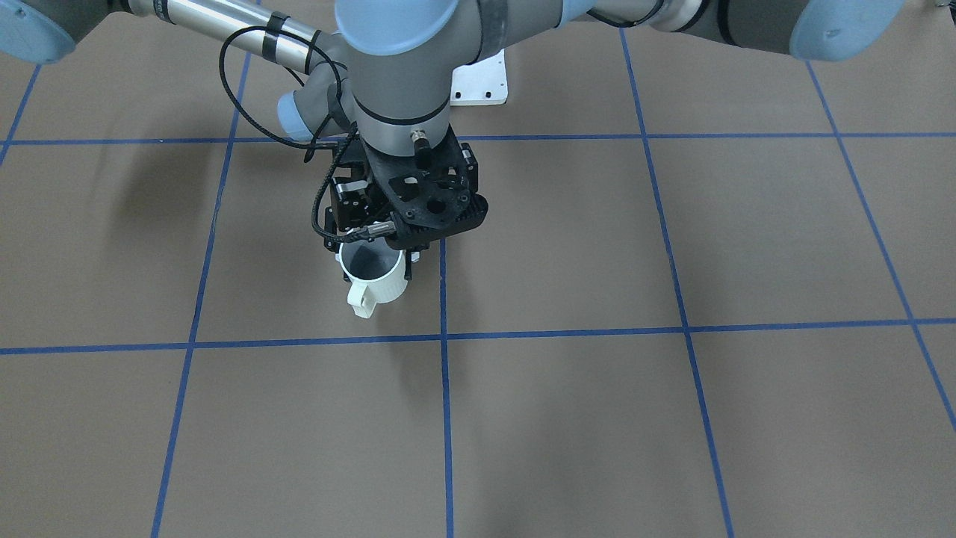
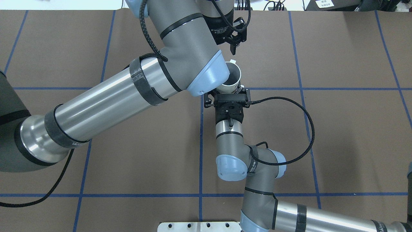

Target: Left arm hands cup to right arm to dump lemon

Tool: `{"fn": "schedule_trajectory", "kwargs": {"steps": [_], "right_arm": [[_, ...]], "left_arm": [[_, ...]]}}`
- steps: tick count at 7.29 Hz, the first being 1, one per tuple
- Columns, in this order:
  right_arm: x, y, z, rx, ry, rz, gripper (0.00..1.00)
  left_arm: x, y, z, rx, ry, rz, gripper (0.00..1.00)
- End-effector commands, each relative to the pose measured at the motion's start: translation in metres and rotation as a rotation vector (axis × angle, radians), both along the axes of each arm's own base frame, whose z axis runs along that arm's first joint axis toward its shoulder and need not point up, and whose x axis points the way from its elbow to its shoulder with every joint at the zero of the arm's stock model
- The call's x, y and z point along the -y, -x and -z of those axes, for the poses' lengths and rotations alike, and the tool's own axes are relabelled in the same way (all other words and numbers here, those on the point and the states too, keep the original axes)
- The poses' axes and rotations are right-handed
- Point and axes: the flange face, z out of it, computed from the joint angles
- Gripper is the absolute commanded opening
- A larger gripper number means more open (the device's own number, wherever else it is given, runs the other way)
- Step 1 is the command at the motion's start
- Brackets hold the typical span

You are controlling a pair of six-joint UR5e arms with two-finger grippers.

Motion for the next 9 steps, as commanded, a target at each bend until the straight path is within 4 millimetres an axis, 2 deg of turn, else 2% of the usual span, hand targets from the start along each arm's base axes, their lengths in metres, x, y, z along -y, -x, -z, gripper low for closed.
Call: {"fn": "schedule_trajectory", "kwargs": {"steps": [1, 2, 7, 8, 9], "right_arm": [[0.0, 0.001, 0.003, -0.001, -0.004, -0.002, 0.45], [0.0, 0.0, 0.008, -0.007, -0.009, 0.001, 0.45], [0.008, -0.015, 0.033, 0.003, -0.031, -0.006, 0.45], [0.008, -0.015, 0.031, 0.003, -0.029, -0.005, 0.45], [0.008, -0.015, 0.031, 0.003, -0.029, -0.005, 0.45]], "left_arm": [[-0.001, -0.007, -0.012, 0.016, 0.019, 0.004, 0.99], [-0.005, -0.016, -0.023, 0.025, 0.037, -0.006, 0.99], [-0.009, -0.025, -0.029, 0.033, 0.043, -0.016, 0.78], [-0.008, -0.026, -0.032, 0.037, 0.045, -0.017, 0.74], [-0.008, -0.026, -0.034, 0.04, 0.048, -0.017, 0.64]]}}
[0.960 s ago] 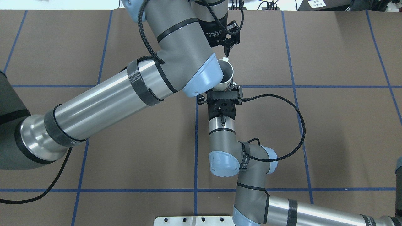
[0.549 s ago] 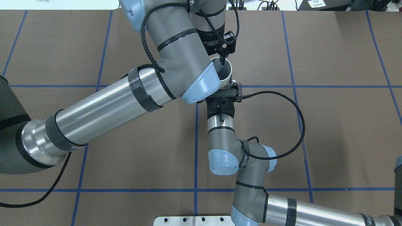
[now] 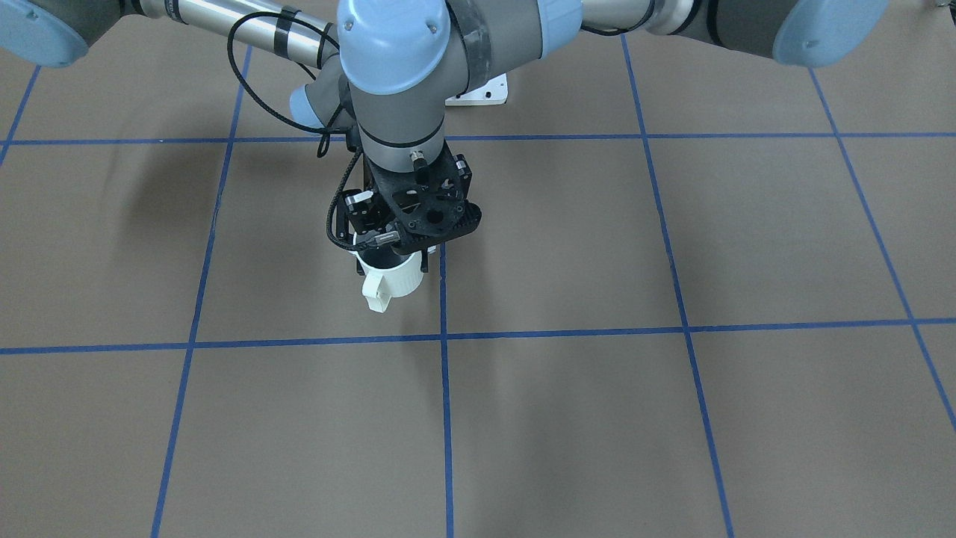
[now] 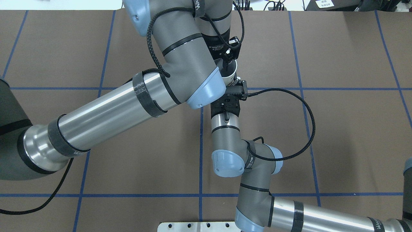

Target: Left arm hands cup to right arm to dump lemon

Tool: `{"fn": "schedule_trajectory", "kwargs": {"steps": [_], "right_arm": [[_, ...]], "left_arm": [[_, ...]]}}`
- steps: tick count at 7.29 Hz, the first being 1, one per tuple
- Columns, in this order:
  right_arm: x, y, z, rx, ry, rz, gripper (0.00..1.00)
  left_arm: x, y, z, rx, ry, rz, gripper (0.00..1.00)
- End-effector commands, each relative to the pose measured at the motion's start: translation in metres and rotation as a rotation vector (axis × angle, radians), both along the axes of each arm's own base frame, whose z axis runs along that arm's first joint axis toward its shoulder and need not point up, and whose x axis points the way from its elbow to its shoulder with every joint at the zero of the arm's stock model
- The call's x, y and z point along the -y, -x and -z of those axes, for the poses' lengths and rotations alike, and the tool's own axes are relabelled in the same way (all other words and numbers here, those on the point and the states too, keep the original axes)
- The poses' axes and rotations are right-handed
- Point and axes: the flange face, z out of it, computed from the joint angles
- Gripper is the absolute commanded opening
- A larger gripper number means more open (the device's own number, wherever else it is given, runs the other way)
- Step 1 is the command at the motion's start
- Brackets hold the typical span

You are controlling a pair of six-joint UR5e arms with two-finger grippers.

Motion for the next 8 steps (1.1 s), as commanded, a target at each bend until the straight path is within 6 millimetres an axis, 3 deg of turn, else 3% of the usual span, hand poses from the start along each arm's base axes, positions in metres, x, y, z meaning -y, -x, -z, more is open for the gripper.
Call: {"fn": "schedule_trajectory", "kwargs": {"steps": [1, 3, 8], "right_arm": [[0.0026, -0.0026, -0.0009, 0.002, 0.0, -0.003, 0.45], [0.0032, -0.0039, -0.0047, 0.001, 0.001, -0.003, 0.45], [0.0016, -0.0058, 0.0018, 0.024, -0.001, -0.003, 0.45]], "left_arm": [[0.0007, -0.0009, -0.004, 0.004, 0.003, 0.0, 0.58], [0.0004, -0.0006, -0.0034, 0.003, 0.002, 0.0, 0.45], [-0.0004, 0.0004, 0.0008, -0.003, -0.003, 0.0, 0.43]]}}
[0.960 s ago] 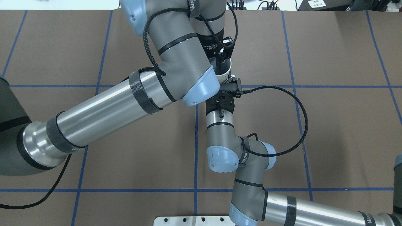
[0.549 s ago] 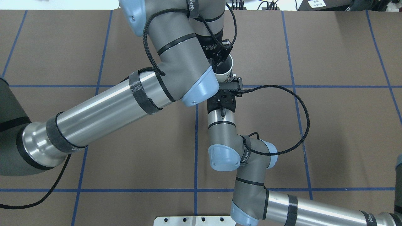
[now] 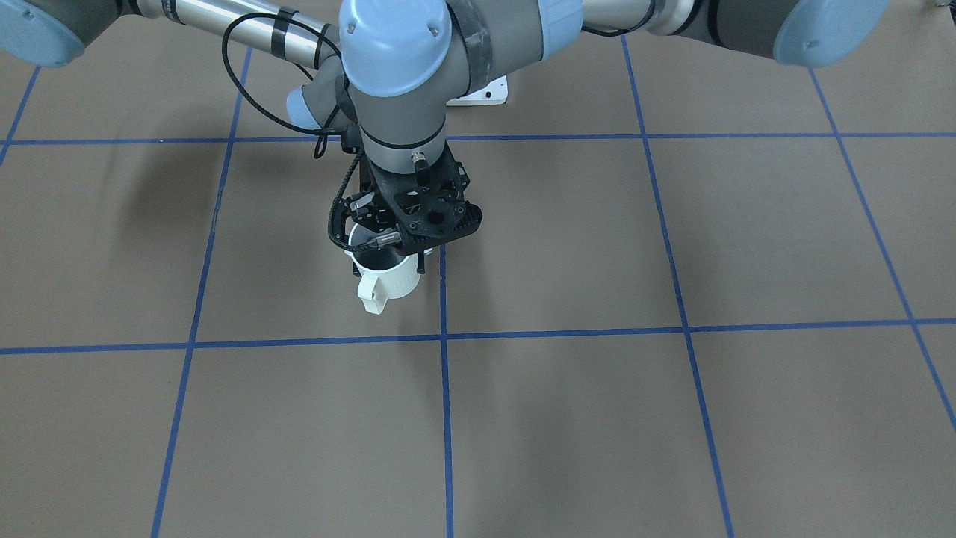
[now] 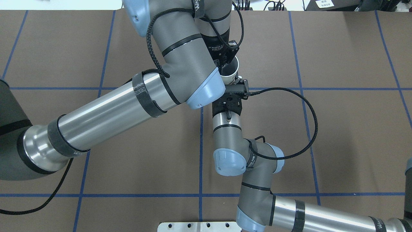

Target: Left arm hands cup to right arm to dump lemon

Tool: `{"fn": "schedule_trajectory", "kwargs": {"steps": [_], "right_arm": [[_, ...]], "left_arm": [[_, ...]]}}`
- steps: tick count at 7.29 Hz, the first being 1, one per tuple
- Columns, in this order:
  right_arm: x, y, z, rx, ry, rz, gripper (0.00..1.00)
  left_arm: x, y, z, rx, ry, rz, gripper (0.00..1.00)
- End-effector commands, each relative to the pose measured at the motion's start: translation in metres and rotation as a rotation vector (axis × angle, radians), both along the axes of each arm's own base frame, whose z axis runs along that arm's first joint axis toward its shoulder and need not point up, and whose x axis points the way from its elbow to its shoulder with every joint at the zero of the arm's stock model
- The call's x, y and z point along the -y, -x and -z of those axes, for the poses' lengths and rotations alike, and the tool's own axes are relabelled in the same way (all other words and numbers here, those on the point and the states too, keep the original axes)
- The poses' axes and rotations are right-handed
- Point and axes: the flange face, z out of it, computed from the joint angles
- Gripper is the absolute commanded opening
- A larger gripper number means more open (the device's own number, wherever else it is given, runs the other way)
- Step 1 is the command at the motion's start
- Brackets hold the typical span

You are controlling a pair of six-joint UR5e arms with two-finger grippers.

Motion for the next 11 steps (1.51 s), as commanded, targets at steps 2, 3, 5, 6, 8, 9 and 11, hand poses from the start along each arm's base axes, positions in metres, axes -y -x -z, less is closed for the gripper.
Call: {"fn": "schedule_trajectory", "kwargs": {"steps": [2, 3, 5, 6, 8, 9, 11], "right_arm": [[-0.002, -0.003, 0.0, 0.007, -0.001, 0.001, 0.45], [-0.002, -0.003, -0.001, 0.007, -0.001, 0.001, 0.46], [-0.008, -0.003, 0.008, 0.025, -0.006, 0.009, 0.46], [-0.013, -0.004, 0.014, 0.038, -0.01, 0.017, 0.53], [-0.015, -0.006, 0.006, 0.021, -0.006, 0.024, 1.0], [-0.017, -0.004, -0.002, 0.006, -0.002, 0.027, 1.0], [-0.019, -0.003, -0.036, -0.045, 0.016, 0.037, 1.0]], "left_arm": [[0.0, 0.0, 0.001, 0.0, 0.0, 0.0, 0.39], [-0.001, 0.001, 0.002, -0.002, -0.002, 0.0, 0.3], [-0.001, 0.002, 0.003, -0.003, -0.002, 0.001, 0.0], [-0.002, 0.003, 0.007, -0.009, -0.005, 0.0, 0.0], [0.0, 0.011, 0.015, -0.021, -0.012, 0.009, 0.0], [0.004, 0.02, 0.026, -0.033, -0.019, 0.018, 0.0], [0.012, 0.052, 0.041, -0.056, -0.039, 0.055, 0.0]]}}
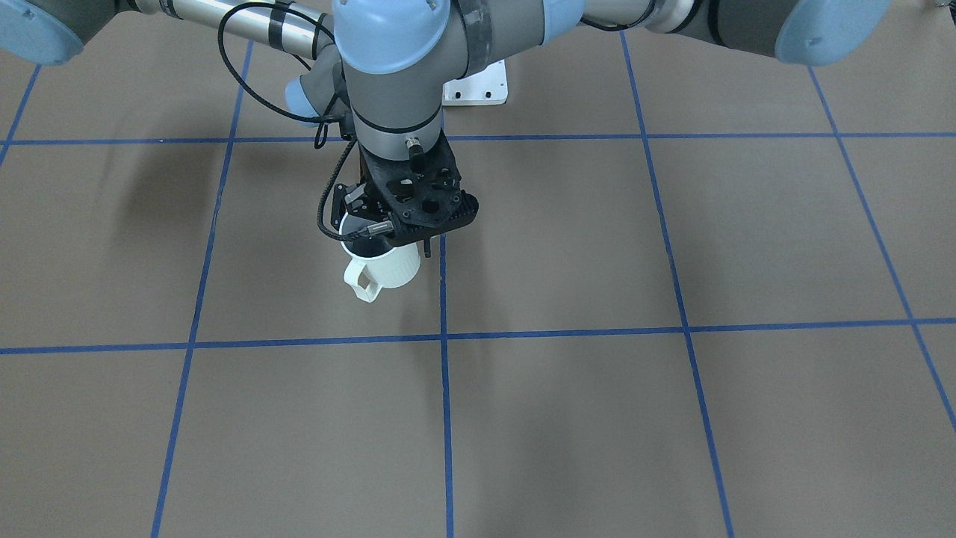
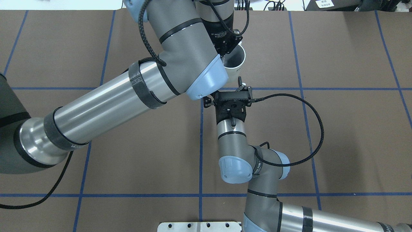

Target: Left arm hands cup to right arm to dump lemon

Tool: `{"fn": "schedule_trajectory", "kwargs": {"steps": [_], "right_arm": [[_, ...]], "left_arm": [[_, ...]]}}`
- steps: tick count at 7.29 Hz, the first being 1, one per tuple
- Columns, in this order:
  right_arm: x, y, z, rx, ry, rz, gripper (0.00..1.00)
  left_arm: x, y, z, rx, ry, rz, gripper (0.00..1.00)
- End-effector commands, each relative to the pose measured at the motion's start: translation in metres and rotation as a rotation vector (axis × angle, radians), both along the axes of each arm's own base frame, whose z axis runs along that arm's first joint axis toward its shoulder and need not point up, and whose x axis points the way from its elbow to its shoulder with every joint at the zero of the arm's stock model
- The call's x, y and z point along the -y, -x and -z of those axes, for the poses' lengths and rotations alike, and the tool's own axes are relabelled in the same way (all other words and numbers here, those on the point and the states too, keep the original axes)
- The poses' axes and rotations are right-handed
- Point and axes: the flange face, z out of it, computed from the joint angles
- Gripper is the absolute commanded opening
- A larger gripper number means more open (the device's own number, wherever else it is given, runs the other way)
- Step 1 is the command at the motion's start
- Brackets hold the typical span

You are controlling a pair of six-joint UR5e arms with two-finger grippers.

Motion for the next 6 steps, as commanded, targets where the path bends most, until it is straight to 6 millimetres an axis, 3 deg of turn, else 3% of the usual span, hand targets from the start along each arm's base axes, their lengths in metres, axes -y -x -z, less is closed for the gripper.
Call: {"fn": "schedule_trajectory", "kwargs": {"steps": [1, 2, 3, 4, 5, 6], "right_arm": [[0.0, 0.004, -0.02, -0.029, 0.018, 0.025, 1.0], [0.001, 0.006, -0.022, -0.026, 0.033, 0.059, 1.0], [0.019, -0.004, -0.027, -0.02, 0.06, 0.095, 1.0], [0.051, -0.025, -0.036, -0.015, 0.096, 0.121, 1.0], [0.084, -0.049, -0.044, -0.001, 0.142, 0.168, 1.0], [0.11, -0.075, -0.063, -0.001, 0.193, 0.216, 1.0]], "left_arm": [[0.011, 0.042, 0.017, -0.032, -0.022, 0.045, 0.0], [0.018, 0.069, 0.023, -0.071, -0.019, 0.049, 0.0], [0.016, 0.093, -0.004, -0.071, -0.022, 0.057, 0.0], [0.001, 0.111, -0.055, -0.056, -0.079, 0.008, 0.0], [-0.02, 0.142, -0.123, -0.035, -0.135, -0.036, 0.0], [-0.028, 0.17, -0.175, -0.003, -0.176, -0.074, 0.0]]}}
